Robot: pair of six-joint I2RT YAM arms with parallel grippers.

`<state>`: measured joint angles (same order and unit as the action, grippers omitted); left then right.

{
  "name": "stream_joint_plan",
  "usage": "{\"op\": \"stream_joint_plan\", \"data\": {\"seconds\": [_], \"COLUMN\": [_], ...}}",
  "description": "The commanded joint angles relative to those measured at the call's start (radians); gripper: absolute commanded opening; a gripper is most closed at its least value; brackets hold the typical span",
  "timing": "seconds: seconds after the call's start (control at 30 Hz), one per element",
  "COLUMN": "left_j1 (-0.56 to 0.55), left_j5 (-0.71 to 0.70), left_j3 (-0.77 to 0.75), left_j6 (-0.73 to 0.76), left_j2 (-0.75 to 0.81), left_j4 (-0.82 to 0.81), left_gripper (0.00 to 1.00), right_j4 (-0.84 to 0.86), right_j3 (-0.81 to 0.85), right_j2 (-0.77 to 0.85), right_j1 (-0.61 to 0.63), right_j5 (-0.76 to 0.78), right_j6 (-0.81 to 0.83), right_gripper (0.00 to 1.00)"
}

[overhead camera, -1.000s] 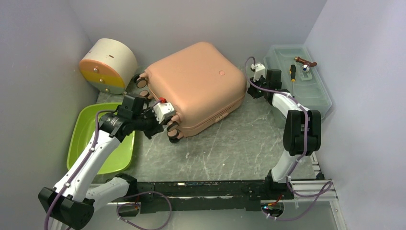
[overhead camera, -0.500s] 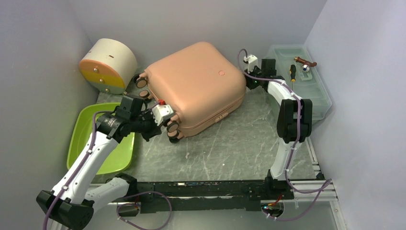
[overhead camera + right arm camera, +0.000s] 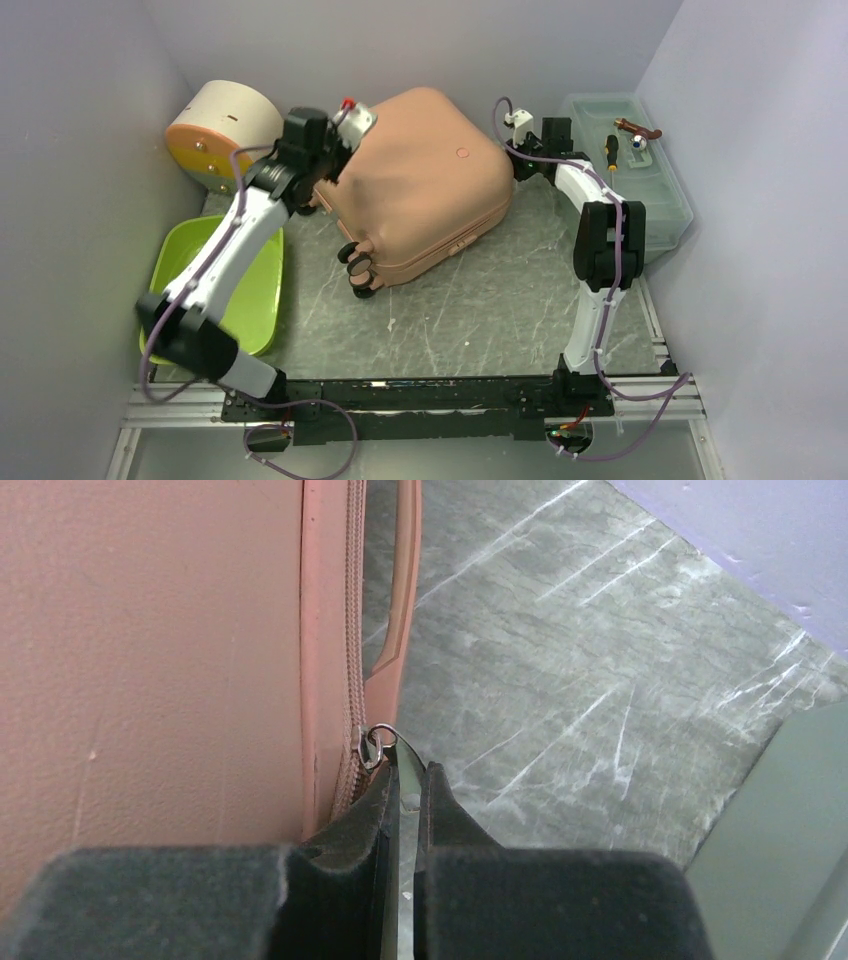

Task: Open, take out, and arrange the luggage
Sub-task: Unzip the zipper of the luggage.

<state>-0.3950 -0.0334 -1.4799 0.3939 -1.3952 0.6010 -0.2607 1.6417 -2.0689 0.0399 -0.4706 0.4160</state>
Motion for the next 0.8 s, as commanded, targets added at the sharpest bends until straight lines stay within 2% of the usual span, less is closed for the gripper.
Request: {"op": "stream_joint_plan", "data": {"seconds": [0.0,0.2,0.33,0.47,0.57,0.77], "left_j1": [0.034,0.111,0.132,0.142,0.144,0.139], "left_j5": [-0.264,-0.440,-0.551,-0.619,-0.617,-0.539], "left_j3": [-0.222,-0.629,-0.807,-0.889,-0.922,-0.849], "left_j6": [-0.054,-0.059,0.052,0.182,0.258,0.302], "left_j2": [-0.258,-0.663,-0.871,-0.996,-1.064,-1.110], "left_j4": [-0.293,-0.377,-0.497,-0.691,-0.763,-0.781], "left_gripper": [0.00,0.02,0.04,0.07,0.06,0.00], "right_j4": [0.140,0.136,0.122,0.114,0.121,0.122], "right_j3": [-0.041,-0.071,-0.075,-0.077,-0.085,-0.086], "right_j2": [0.041,0.050,0.050,0.048,0.048,0.039], "right_j1": [0.012,0.012,0.013,0.012,0.011,0.004], "right_j5": [-0.016,-0.045,-0.059,-0.079,-0.092,-0.099], "right_j6": [0.009,0.012,0.021,0.015,0.007,0.024], "right_gripper": [0.00,0.00,0.00,0.00,0.00,0.00]}}
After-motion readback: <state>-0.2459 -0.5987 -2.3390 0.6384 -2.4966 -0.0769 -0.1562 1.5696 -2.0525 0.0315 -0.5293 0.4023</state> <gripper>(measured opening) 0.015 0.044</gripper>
